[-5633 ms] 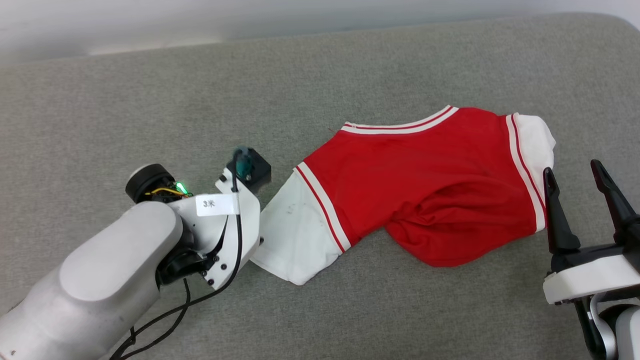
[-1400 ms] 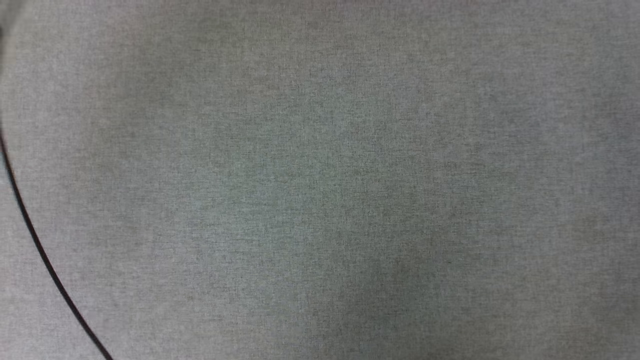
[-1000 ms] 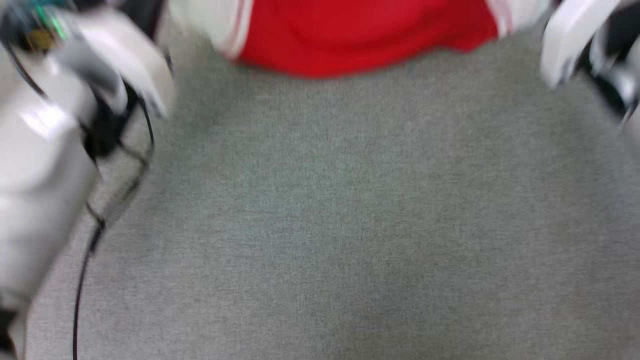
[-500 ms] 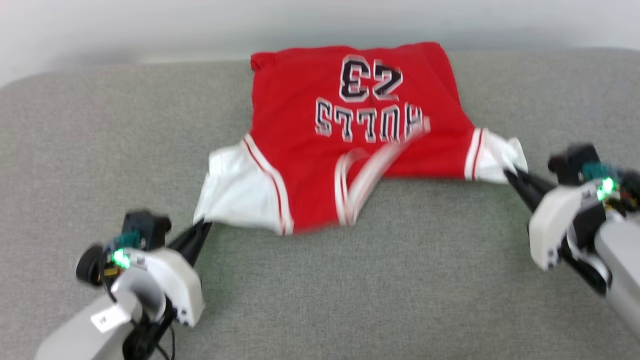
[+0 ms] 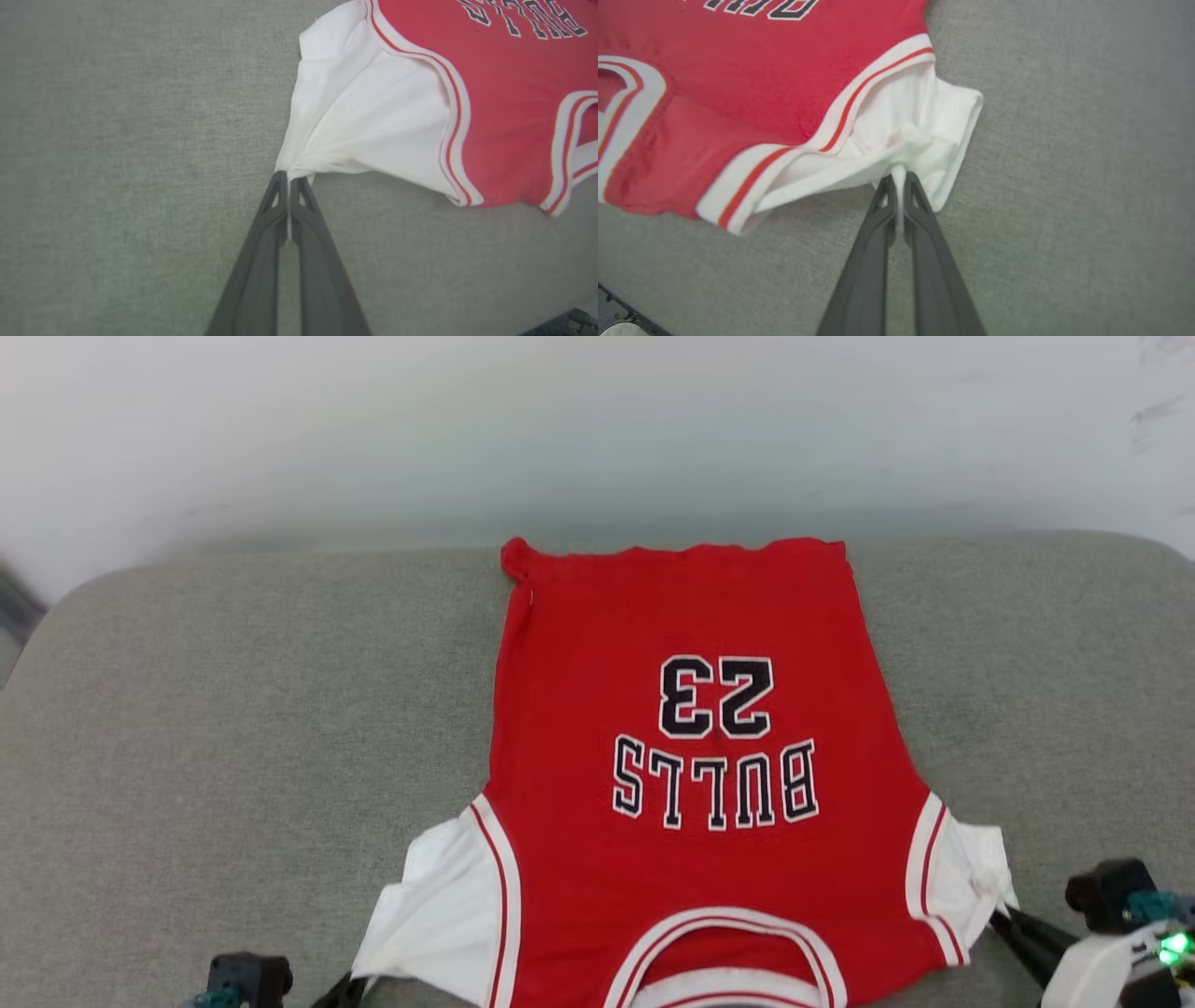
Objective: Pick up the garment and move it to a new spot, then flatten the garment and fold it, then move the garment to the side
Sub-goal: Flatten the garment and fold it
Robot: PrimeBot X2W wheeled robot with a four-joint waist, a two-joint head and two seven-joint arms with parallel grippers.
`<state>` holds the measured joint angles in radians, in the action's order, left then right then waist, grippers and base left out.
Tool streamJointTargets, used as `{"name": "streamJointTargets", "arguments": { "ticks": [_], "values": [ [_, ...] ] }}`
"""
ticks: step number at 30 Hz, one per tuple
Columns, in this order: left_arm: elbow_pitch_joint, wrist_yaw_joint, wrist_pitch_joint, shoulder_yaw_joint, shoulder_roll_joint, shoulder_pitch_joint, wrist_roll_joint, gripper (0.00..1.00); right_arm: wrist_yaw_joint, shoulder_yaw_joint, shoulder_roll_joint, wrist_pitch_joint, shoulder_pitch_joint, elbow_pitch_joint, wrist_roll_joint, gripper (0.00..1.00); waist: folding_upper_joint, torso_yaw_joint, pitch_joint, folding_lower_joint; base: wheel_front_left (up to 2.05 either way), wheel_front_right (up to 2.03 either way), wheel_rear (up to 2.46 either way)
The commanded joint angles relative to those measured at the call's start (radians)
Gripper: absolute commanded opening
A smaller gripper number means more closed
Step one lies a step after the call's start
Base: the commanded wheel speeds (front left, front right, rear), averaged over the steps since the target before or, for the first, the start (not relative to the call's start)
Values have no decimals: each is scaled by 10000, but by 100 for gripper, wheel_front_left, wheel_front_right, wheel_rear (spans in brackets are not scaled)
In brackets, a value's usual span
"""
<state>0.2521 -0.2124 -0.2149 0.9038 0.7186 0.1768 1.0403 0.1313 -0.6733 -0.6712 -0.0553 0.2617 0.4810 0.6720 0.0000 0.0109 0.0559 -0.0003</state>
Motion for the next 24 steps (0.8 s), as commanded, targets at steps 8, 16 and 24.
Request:
{"name": "streamJointTargets", "arguments": {
  "ticks": [8, 16, 24],
  "values": [
    [-1181, -842, -207, -155, 612, -1835, 548, 0, -12, 1504, -314, 1105, -2791, -1693, -331, 0, 0, -17, -368, 3, 0, 0, 0],
    [-1773, -979, -310, -243, 669, -1856, 361, 0, -10, 2733, 26, 1963, -3198, -2823, -956, 100, 0, -16, -131, 3, 0, 0, 0],
    [-2176, -1203, -413, -437, 438, -1165, -298, 0, -9, 4597, -482, 2915, -2171, -4736, -1312, 100, 0, 233, 487, 3, 0, 0, 0]
  ]
}}
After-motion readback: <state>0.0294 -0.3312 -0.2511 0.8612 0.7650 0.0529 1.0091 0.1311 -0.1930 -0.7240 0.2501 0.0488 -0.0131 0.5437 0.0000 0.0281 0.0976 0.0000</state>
